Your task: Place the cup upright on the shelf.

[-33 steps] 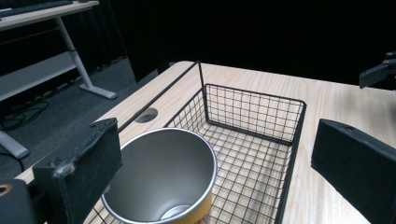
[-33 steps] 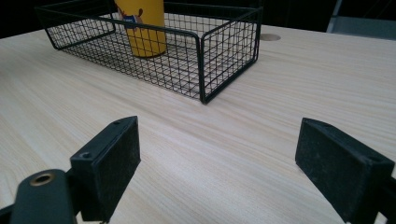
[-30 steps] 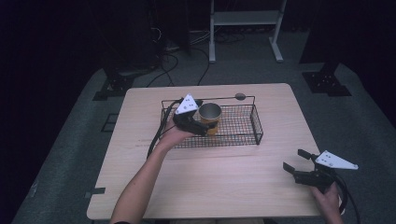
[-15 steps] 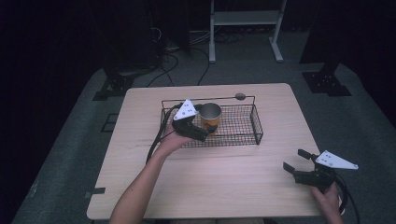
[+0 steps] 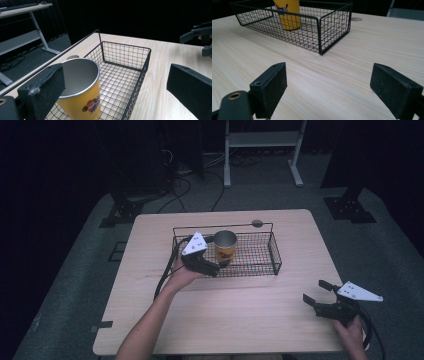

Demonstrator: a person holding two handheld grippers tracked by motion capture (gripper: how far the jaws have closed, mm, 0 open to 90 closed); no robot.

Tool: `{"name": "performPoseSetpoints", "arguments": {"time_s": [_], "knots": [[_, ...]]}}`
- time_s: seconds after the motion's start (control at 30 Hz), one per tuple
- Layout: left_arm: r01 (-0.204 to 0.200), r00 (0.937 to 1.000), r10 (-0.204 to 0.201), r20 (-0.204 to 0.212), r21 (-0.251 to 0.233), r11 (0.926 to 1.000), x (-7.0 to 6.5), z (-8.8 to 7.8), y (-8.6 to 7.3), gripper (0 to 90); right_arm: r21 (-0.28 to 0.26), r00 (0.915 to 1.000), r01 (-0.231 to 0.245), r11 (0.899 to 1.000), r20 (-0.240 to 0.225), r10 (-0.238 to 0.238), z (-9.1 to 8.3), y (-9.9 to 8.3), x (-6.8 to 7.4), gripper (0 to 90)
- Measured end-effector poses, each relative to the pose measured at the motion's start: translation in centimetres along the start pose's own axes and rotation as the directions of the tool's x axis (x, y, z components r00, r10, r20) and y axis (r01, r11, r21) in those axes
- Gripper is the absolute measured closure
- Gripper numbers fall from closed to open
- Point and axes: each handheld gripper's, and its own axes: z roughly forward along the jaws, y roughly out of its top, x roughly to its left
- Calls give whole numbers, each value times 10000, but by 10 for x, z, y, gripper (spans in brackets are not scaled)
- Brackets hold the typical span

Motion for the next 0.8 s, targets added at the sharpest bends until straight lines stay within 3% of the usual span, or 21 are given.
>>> {"name": "performPoseSetpoints", "arguments": {"time_s": [0.63,0.8], "knots": [[-191,9997,195,121,-336,9993,-21,-15,-8,10,24,10000,3,10000,-1,-3,0,0,0,130],[-448,9990,448,-2,-276,9986,-28,-18,-12,10,44,10000,-3,10000,11,3,0,0,0,130]]}}
